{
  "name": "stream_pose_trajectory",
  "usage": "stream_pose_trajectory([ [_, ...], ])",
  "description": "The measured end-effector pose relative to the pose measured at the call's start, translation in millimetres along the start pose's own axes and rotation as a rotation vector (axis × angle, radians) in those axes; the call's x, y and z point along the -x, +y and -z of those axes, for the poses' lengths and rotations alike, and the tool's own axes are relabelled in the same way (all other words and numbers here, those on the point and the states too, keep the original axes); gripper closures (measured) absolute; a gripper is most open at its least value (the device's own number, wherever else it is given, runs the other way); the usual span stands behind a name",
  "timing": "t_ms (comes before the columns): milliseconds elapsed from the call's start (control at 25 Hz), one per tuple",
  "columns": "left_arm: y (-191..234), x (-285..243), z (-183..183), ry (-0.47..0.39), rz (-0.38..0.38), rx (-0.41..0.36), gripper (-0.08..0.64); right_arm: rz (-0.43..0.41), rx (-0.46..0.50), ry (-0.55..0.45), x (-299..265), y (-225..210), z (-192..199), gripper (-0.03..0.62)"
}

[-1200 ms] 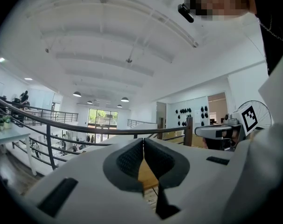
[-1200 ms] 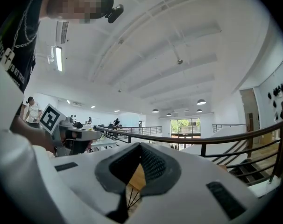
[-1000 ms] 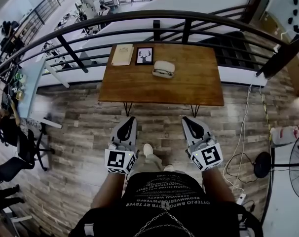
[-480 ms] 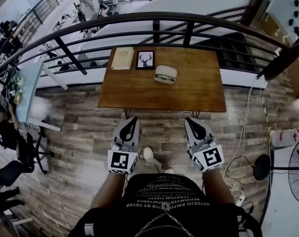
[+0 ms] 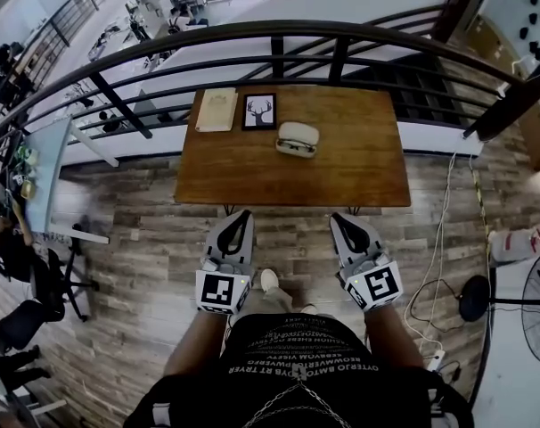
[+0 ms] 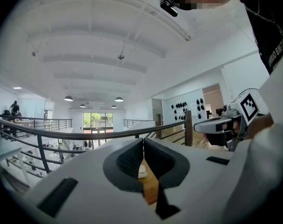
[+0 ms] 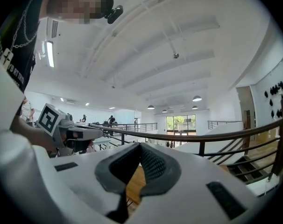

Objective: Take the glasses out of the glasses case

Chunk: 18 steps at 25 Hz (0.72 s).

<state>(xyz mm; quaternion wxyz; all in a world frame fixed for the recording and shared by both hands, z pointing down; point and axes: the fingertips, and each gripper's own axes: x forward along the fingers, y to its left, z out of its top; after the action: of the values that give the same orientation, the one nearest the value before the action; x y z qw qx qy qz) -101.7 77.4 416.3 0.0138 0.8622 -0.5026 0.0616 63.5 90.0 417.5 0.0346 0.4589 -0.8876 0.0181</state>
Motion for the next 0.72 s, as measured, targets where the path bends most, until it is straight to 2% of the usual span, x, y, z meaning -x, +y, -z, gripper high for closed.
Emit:
stream_pose_trajectory([
  [320,14,-26,3,0.047,0.039,-0.005,0.531,0.007,0.009,0.008,-29,-13,-2,0.577],
  [520,25,-42,-4,-0.001,0.052,-0.003,0.531,0.028,0.013,0.000,-42,-21,-7,0.577],
  [720,36,-50,-2,0.031,0.073,-0.005,0.531,0.038,0.002,0.007,-54,-20,-6,0.577],
])
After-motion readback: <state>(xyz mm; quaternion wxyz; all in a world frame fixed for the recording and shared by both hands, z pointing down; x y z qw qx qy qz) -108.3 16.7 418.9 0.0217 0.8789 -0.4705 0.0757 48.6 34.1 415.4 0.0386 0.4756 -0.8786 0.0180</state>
